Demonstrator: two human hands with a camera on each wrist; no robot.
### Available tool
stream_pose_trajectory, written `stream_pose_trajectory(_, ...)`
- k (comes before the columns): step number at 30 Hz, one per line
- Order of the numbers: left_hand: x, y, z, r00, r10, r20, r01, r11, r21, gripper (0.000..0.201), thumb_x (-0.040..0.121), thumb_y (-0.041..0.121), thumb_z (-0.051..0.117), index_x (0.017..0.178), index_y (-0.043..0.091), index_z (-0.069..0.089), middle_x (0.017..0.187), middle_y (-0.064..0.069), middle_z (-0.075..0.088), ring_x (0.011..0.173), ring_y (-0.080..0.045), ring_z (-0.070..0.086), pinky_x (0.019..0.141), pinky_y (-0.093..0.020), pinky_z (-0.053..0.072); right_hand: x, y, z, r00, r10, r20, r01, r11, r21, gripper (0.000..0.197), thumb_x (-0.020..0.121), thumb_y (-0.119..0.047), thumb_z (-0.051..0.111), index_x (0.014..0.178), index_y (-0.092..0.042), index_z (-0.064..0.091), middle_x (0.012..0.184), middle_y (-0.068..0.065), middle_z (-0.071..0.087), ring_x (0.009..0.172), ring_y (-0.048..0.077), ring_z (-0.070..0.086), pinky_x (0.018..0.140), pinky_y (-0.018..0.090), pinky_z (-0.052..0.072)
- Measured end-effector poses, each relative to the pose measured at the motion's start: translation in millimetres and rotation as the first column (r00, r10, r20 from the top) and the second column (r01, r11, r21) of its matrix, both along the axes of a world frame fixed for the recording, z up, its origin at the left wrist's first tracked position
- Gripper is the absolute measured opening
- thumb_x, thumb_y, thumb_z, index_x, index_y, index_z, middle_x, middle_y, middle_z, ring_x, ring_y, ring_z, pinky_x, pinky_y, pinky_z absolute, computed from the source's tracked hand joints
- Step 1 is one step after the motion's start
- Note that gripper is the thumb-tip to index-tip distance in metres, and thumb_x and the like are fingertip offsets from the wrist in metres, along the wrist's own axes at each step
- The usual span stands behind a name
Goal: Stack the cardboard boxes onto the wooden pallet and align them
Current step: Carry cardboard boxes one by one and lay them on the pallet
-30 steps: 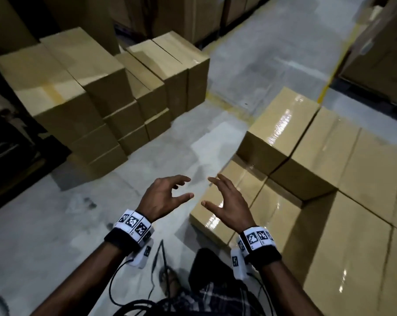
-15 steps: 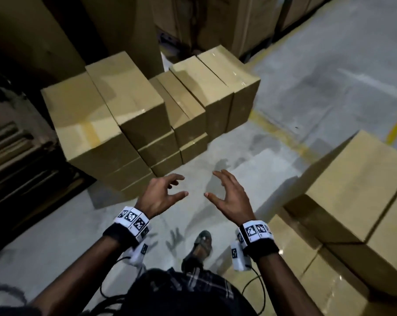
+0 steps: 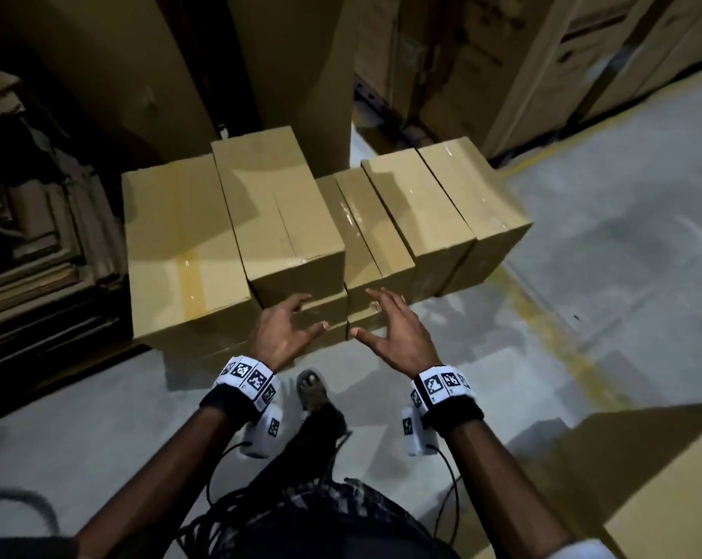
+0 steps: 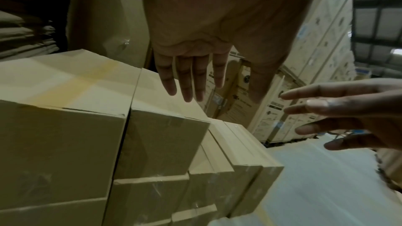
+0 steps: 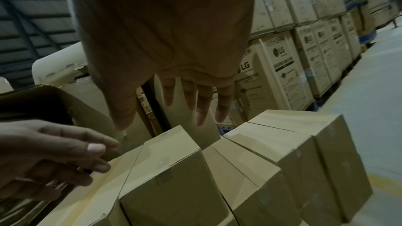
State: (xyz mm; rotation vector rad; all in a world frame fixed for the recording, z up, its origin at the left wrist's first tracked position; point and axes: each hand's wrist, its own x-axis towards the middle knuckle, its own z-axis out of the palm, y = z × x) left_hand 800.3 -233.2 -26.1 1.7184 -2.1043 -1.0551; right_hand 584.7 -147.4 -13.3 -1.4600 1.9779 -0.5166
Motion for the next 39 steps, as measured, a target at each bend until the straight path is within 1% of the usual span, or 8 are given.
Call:
stream_pose_trajectory(11, 49.1, -164.4, -74.5, 0.967, 0.078, 0.242, -0.113, 0.985, 0.134, 0.093, 0.081, 0.067, 0.073, 0.155, 0.027, 0.036, 0.155, -0.013, 0.049, 0.138, -0.038, 0.047, 0.112, -0.050, 0.044, 2.3, -216.5, -48.1, 0.995, 0.086, 0.059, -0.094, 0.982, 0.163, 0.085, 0.089, -0.052, 0.074, 0.159, -0.033, 0.029, 0.166, 0.005, 0.030, 0.150, 0.033, 0.031, 0.118, 0.052, 0.033)
stream_pose_trajectory(21, 33.9, -189.9, -76.8, 0.957, 0.174, 0.232, -0.225, 0.951, 0.213, 0.083, 0.084, 0.049, 0.081, 0.152, 0.015, 0.049, 0.130, -0.017, 0.069, 0.115, -0.035, 0.065, 0.094, -0.035, 0.051, -5.2, -300.3, -103.8, 0.964, -0.204, 0.168, 0.126, 0.913, 0.387, 0.099, 0.090, -0.050, 0.075, 0.164, -0.026, 0.014, 0.160, 0.019, 0.037, 0.143, 0.041, 0.041, 0.113, 0.045, 0.037)
stream_pose_trajectory(24, 30.0, -193.4, -72.7, 0.951, 0.176, 0.255, -0.231, 0.952, 0.201, 0.083, 0.086, 0.056, 0.073, 0.153, 0.015, 0.047, 0.126, -0.019, 0.070, 0.113, -0.037, 0.067, 0.091, -0.037, 0.052, -7.8, -310.1, -124.0, 0.959, -0.206, 0.195, 0.103, 0.894, 0.437, 0.102, 0.089, -0.053, 0.074, 0.164, -0.028, 0.010, 0.158, 0.019, 0.040, 0.140, 0.042, 0.046, 0.112, 0.044, 0.039)
stream_pose_trajectory(27, 23.9, -186.5, -80.9, 0.945, 0.124, 0.303, -0.186, 0.965, 0.184, 0.098, 0.075, 0.078, 0.044, 0.156, 0.023, 0.041, 0.125, -0.018, 0.067, 0.109, -0.038, 0.066, 0.089, -0.043, 0.057, -6.7, -313.4, -138.8, 0.936, -0.251, 0.245, 0.119, 0.884, 0.453, 0.108, 0.084, -0.054, 0.078, 0.163, -0.035, 0.007, 0.151, 0.015, 0.052, 0.136, 0.038, 0.051, 0.111, 0.041, 0.042)
stream_pose_trajectory(30, 13.3, -175.8, -96.0, 0.925, 0.109, 0.364, -0.190, 0.962, 0.196, 0.091, 0.079, 0.074, 0.050, 0.156, 0.029, 0.034, 0.140, -0.020, 0.052, 0.123, -0.042, 0.054, 0.099, -0.047, 0.052, -7.3, -315.4, -151.3, 0.926, -0.296, 0.234, 0.192, 0.904, 0.383, 0.100, 0.086, -0.042, 0.081, 0.162, -0.036, 0.018, 0.136, 0.015, 0.064, 0.127, 0.034, 0.060, 0.100, 0.032, 0.046)
stream_pose_trajectory(34, -5.7, -170.4, -99.0, 0.902, 0.154, 0.403, -0.249, 0.949, 0.195, 0.095, 0.078, 0.082, 0.052, 0.157, 0.031, 0.037, 0.156, -0.018, 0.035, 0.134, -0.043, 0.044, 0.108, -0.050, 0.046, -12.2, -320.9, -150.9, 0.885, -0.385, 0.264, 0.285, 0.893, 0.348, 0.085, 0.088, -0.031, 0.081, 0.158, -0.035, 0.032, 0.120, 0.012, 0.072, 0.104, 0.023, 0.067, 0.073, 0.003, 0.044)
stream_pose_trajectory(35, -9.5, -171.7, -99.8, 0.908, 0.174, 0.382, -0.267, 0.942, 0.203, 0.095, 0.077, 0.084, 0.052, 0.157, 0.033, 0.037, 0.157, -0.017, 0.034, 0.135, -0.042, 0.044, 0.110, -0.051, 0.046, -12.7, -323.9, -147.9, 0.869, -0.411, 0.276, 0.309, 0.886, 0.346, 0.083, 0.088, -0.030, 0.082, 0.157, -0.033, 0.037, 0.121, 0.010, 0.071, 0.105, 0.022, 0.066, 0.074, 0.003, 0.045)
stream_pose_trajectory(39, -29.5, -182.3, -91.4, 0.920, 0.264, 0.288, -0.330, 0.920, 0.210, 0.095, 0.074, 0.082, 0.054, 0.154, 0.034, 0.041, 0.153, -0.010, 0.045, 0.134, -0.037, 0.047, 0.111, -0.047, 0.046, -28.3, -334.9, -143.4, 0.858, -0.410, 0.309, 0.337, 0.904, 0.265, 0.082, 0.079, -0.034, 0.089, 0.150, -0.028, 0.048, 0.125, 0.004, 0.071, 0.111, 0.019, 0.067, 0.104, 0.033, 0.052)
